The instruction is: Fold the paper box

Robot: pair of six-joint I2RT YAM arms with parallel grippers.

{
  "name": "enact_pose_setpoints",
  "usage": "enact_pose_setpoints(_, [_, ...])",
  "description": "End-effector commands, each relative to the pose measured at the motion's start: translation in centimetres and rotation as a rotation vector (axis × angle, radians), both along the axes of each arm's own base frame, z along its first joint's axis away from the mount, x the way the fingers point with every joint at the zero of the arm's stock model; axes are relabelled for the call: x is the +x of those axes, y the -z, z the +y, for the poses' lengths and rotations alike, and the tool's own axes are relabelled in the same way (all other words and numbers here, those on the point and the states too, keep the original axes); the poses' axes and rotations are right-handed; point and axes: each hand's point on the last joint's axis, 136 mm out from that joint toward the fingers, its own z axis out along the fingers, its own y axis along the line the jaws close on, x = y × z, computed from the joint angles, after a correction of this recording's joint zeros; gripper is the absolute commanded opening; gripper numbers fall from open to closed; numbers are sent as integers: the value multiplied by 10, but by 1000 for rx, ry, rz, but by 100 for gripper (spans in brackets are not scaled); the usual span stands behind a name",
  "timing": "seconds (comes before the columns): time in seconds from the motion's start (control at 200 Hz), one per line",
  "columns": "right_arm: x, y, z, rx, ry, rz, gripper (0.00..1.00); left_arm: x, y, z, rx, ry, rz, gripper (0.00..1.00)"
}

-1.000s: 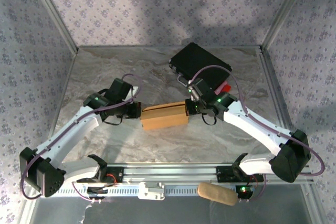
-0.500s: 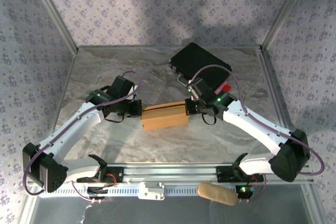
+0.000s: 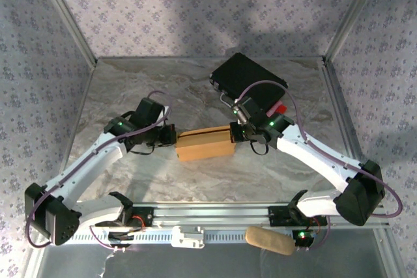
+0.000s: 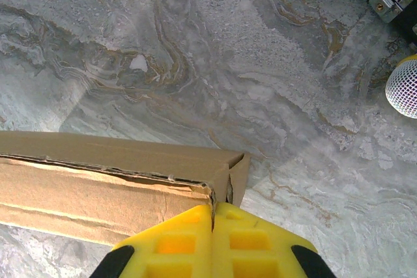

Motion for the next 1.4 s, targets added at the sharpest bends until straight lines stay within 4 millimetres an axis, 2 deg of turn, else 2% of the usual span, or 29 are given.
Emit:
enact_pose_setpoints(0.0, [-4, 2, 16, 59, -36, 20, 0, -13, 14, -10, -27, 38, 49, 3])
enact_pose_setpoints(0.785, [-4, -3, 14, 50, -43, 8, 0, -21, 18, 19, 107, 48, 37, 4])
enact_pose_setpoints(1.089, [-3, -3, 13, 45, -42, 7, 0, -22, 15, 25, 148, 65, 26, 4])
enact_pose_setpoints(1.394, [-5, 4, 14, 49, -47, 8, 0, -24, 26, 27, 146, 66, 20, 4])
